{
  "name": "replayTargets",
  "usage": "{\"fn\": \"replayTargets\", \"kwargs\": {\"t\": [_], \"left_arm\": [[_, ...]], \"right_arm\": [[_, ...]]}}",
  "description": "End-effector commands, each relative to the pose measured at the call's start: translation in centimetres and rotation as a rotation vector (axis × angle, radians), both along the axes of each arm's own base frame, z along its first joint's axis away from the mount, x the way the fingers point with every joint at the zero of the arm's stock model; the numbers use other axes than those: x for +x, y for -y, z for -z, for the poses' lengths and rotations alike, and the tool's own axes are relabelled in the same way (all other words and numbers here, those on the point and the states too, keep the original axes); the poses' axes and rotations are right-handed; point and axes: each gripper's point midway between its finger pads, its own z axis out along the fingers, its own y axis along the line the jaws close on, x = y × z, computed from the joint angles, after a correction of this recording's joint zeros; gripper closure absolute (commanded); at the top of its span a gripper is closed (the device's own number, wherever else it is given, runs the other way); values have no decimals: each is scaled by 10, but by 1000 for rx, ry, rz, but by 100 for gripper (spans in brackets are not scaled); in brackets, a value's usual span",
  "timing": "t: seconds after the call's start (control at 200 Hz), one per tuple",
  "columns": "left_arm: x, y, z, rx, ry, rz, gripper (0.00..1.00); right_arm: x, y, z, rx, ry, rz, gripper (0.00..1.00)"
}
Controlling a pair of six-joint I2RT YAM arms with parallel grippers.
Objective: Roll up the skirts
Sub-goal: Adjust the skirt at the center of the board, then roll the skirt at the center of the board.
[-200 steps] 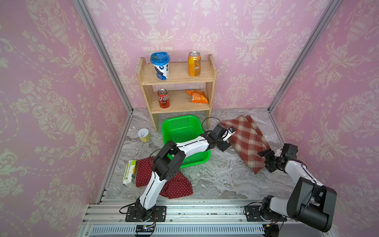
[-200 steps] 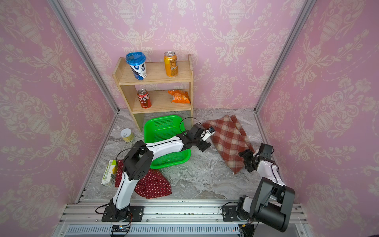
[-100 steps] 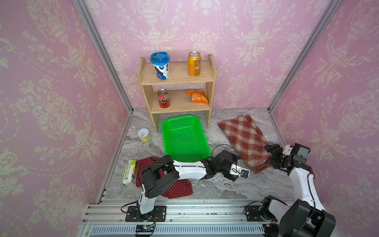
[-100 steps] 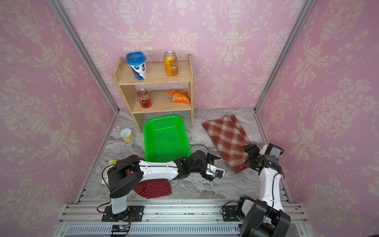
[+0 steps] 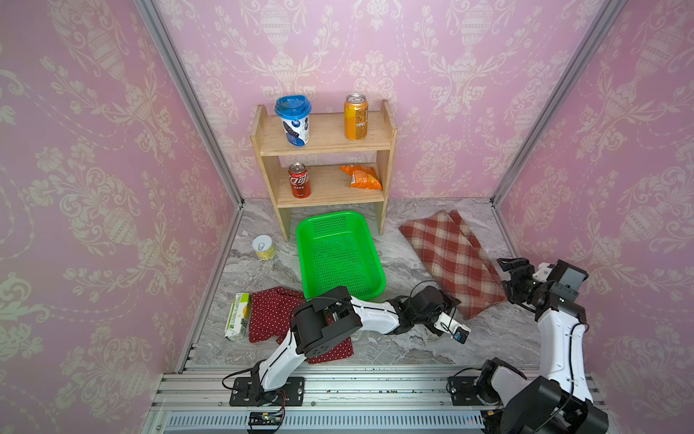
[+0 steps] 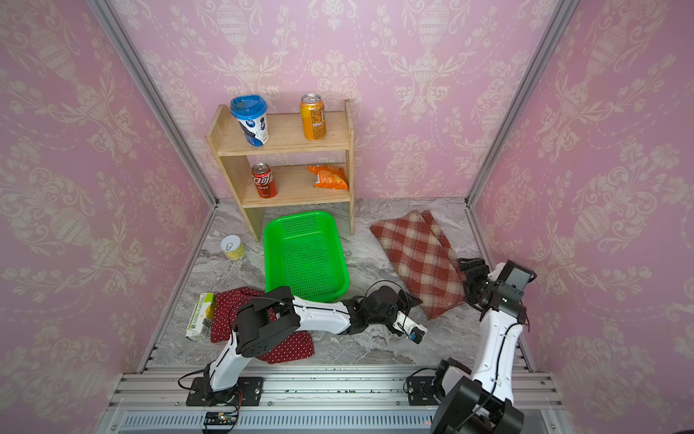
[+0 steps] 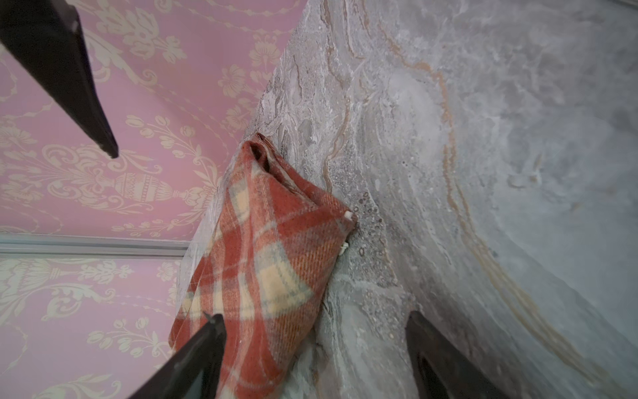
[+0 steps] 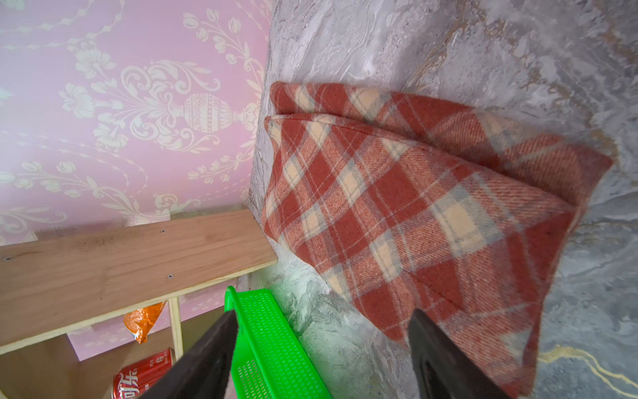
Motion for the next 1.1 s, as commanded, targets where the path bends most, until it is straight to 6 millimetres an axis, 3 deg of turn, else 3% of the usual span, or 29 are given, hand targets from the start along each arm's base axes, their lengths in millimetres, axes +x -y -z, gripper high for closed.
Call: {"fn": "replayTargets", "kwargs": {"t": [0.0,0.315,0.69,0.801,0.891,0.991,1.096], "left_arm": [[7,10,3,4,59,-7,19],[13,29,26,7,52,3,22],[2,40,76,101,36,7,29],[8,40,91,124,27,-34,41],[22,39,94,103,26,-105,62],[43,38,77,53,48,-219,80],[63,32,41,-24,-11,-336,87]], "right_arm": [[17,4,-40,-2,97,-24,20],[24,6,-52,11,130,-26,20],[30,-3,-54,22,151,-59,20],[31,-6,-55,21,154,-74,20],[30,-9,-56,16,155,-84,20],[29,-11,-57,10,157,-88,20],[26,-13,-58,-4,164,-92,20]]}}
